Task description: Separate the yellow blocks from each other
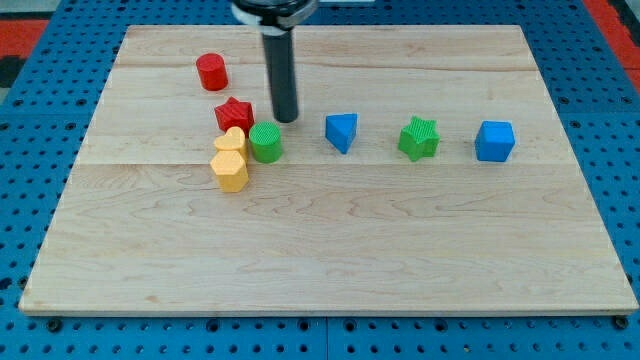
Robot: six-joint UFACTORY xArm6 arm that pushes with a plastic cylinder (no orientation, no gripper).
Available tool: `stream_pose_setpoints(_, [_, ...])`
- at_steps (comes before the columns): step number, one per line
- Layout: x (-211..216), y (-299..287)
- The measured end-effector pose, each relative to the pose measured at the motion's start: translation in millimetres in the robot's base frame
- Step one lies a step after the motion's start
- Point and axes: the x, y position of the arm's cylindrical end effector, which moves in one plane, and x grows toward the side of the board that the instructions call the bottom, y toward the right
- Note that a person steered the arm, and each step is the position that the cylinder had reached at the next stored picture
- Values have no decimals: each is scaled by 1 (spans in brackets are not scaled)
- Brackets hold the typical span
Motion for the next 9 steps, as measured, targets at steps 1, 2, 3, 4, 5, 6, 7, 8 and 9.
stream_pose_setpoints(1, [47,16])
stream_pose_setpoints(2, [82,0])
stream_pose_setpoints(3, [70,-25])
stream_pose_setpoints(4, [63,-33])
stream_pose_setpoints(5, [65,-79])
stream_pose_setpoints(6, [57,-129])
stream_pose_setpoints(7, [30,-132])
stream_pose_setpoints(8, [-4,-107])
stream_pose_setpoints(9, [-6,-95])
